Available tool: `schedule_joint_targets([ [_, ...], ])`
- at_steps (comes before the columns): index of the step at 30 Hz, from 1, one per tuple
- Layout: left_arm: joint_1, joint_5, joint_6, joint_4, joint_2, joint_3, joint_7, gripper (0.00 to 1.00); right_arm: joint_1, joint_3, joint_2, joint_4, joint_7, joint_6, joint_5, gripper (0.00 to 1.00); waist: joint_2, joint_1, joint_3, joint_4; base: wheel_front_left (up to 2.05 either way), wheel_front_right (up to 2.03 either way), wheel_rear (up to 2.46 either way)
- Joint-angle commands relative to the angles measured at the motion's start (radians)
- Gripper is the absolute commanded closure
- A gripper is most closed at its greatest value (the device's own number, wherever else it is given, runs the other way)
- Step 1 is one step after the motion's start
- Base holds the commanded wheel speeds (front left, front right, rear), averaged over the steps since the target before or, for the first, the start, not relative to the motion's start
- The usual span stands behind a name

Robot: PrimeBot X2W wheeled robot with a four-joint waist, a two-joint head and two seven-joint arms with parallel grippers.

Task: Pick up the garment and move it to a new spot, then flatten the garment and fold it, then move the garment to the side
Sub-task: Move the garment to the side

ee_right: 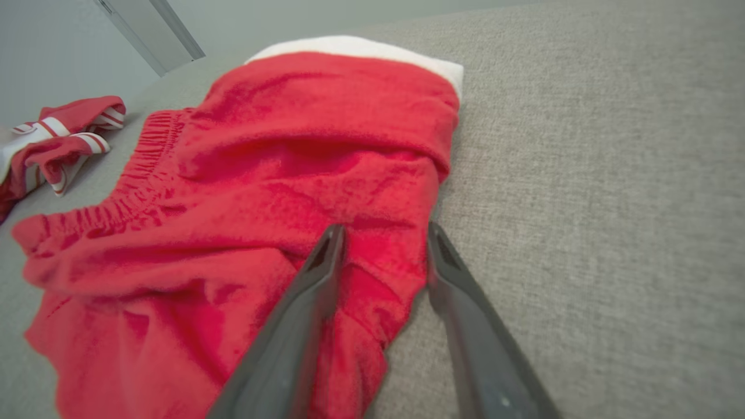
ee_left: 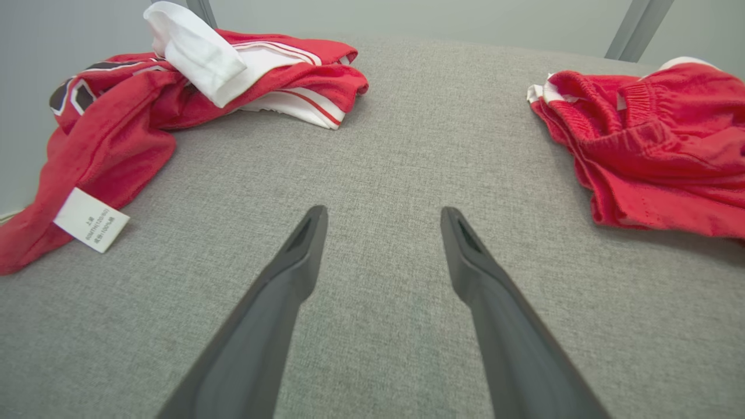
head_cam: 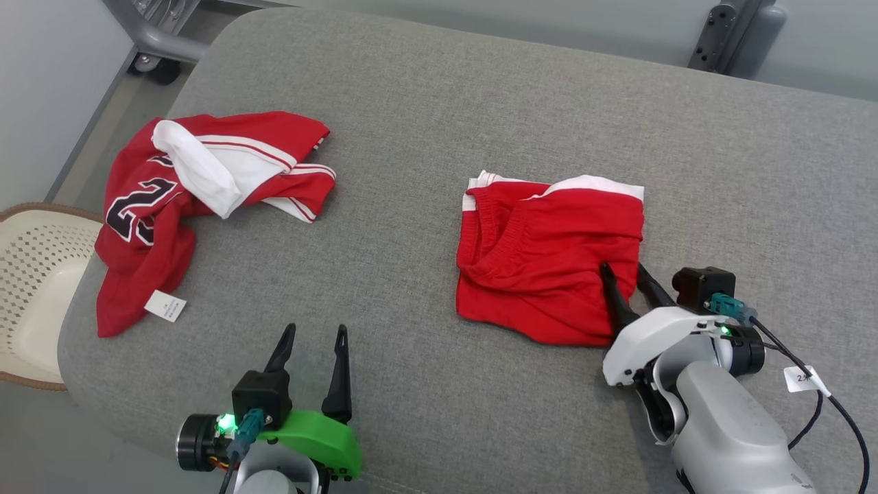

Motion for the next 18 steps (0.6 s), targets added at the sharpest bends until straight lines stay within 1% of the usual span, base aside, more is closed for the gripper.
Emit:
schedule_joint_targets([
  [1, -0.014, -0.005, 0.006, 0.002, 0.002, -0.002, 0.0, 0.0, -0.005, 0.008, -0.005, 0.018, 0.001, 0.0, 0.01, 1.0, -0.0001, 0.0, 0.007, 0.009, 0.0, 0.0, 0.0],
  [3, -0.013, -0.005, 0.006, 0.005, 0.002, -0.003, 0.0, 0.0, -0.006, 0.012, -0.004, 0.023, 0.001, 0.0, 0.022, 1.0, -0.0001, 0.0, 0.005, 0.009, 0.0, 0.0, 0.0],
  [6, -0.004, 0.007, 0.008, 0.009, 0.002, 0.006, 0.0, 0.0, -0.008, -0.009, -0.006, -0.01, 0.001, 0.0, 0.003, 1.0, -0.0001, 0.0, -0.007, -0.005, 0.0, 0.0, 0.0],
  [10, 0.002, 0.018, -0.002, 0.01, 0.002, 0.019, 0.0, 0.0, 0.012, -0.024, -0.006, -0.035, 0.0, 0.0, -0.022, 1.0, -0.0001, 0.0, -0.03, -0.051, 0.0, 0.0, 0.0],
  [11, 0.005, 0.021, -0.004, 0.01, 0.002, 0.023, 0.0, 0.0, 0.017, -0.025, -0.006, -0.04, 0.0, 0.0, -0.027, 1.0, -0.0001, 0.0, -0.037, -0.072, 0.0, 0.0, 0.0],
  [12, 0.006, 0.025, -0.006, 0.009, 0.003, 0.029, 0.0, 0.0, 0.02, -0.025, -0.006, -0.05, 0.0, 0.0, -0.032, 1.0, -0.0001, 0.0, -0.045, -0.114, 0.0, 0.0, 0.0],
  [18, -0.011, 0.036, -0.015, 0.008, 0.003, 0.035, 0.0, 0.0, 0.03, -0.005, -0.005, -0.071, 0.0, -0.001, -0.029, 1.0, -0.0001, 0.0, -0.051, -0.287, 0.0, 0.0, 0.0],
])
